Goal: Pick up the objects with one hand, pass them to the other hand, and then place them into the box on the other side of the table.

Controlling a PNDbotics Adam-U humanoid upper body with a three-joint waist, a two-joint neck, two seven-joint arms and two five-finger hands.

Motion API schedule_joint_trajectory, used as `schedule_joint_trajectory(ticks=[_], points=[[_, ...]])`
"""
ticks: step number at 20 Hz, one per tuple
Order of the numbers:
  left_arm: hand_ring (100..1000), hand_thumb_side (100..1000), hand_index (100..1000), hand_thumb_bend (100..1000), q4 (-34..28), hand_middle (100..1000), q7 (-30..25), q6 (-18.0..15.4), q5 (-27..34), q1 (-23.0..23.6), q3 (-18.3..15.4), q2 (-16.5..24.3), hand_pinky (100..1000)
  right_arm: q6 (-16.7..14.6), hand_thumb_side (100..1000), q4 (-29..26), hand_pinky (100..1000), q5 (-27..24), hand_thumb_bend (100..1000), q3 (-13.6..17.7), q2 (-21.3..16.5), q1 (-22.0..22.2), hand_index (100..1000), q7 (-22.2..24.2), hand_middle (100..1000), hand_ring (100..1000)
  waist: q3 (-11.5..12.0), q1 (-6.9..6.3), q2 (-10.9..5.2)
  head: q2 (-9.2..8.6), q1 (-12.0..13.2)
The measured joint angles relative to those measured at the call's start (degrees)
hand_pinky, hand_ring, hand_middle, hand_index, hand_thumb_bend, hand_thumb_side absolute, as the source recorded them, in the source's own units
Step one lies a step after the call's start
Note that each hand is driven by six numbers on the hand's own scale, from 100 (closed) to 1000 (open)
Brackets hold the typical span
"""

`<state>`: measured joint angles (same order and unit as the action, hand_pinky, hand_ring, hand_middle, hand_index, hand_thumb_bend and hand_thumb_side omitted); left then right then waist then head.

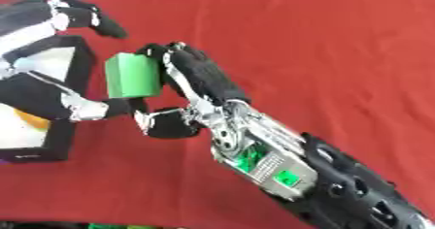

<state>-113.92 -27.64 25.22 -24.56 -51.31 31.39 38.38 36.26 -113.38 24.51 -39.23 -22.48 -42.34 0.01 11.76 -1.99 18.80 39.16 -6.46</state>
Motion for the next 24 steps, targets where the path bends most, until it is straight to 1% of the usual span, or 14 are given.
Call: schedule_joint_trajectory(ticks=[5, 11, 13, 16, 18, 20, 24], points=[[815, 391, 838, 570, 0.03, 747, -0.63, -0.35, -0.91, -0.08, 0.57, -0.03, 927, 0.14, 185, 0.00, 712, -0.30, 100, -0.02, 0.25, -0.17, 530, -0.04, 438, 597, 0.01, 0.04, 0.00, 0.00, 0.18], [811, 360, 835, 519, 0.58, 744, -1.40, -0.68, -2.22, -0.09, 0.59, -0.30, 922, -0.11, 178, 0.00, 706, -1.77, 100, -0.02, 0.11, -0.16, 528, -1.33, 436, 593, 0.01, 0.13, 0.00, 0.02, 0.26], [808, 338, 830, 452, 1.23, 740, -1.31, -0.66, -2.68, -0.09, 0.64, -0.51, 918, -0.37, 169, 0.00, 706, -2.14, 100, -0.04, 0.02, -0.04, 528, -1.92, 436, 593, 0.01, 0.15, 0.00, 0.02, 0.28], [802, 334, 822, 390, 2.18, 734, -0.51, -0.58, -3.13, -0.09, 0.89, -0.61, 912, -0.86, 168, 0.00, 705, -2.37, 100, -0.14, -0.06, -0.02, 528, -2.46, 436, 593, 0.01, 0.16, 0.00, 0.02, 0.31], [796, 332, 814, 318, 2.44, 727, 0.24, -0.60, -3.17, -0.08, 1.13, -0.99, 906, -0.97, 169, 0.00, 703, -2.38, 100, -0.17, -0.31, -0.02, 528, -2.65, 436, 592, 0.02, 0.16, 0.00, 0.02, 0.31], [791, 340, 809, 288, 2.52, 721, 1.07, -0.52, -3.17, -0.07, 1.39, -1.05, 903, -0.99, 168, 0.00, 694, -2.38, 100, -0.17, -0.48, -0.02, 529, -2.79, 437, 589, 0.02, 0.19, 0.00, 0.01, 0.32], [787, 333, 802, 279, 2.65, 704, 2.16, -0.35, -3.10, -0.02, 1.78, -1.25, 900, -1.00, 179, 0.00, 681, -2.38, 100, -0.16, -0.54, -0.02, 527, -2.94, 435, 577, 0.03, 0.30, 0.00, 0.01, 0.35]])
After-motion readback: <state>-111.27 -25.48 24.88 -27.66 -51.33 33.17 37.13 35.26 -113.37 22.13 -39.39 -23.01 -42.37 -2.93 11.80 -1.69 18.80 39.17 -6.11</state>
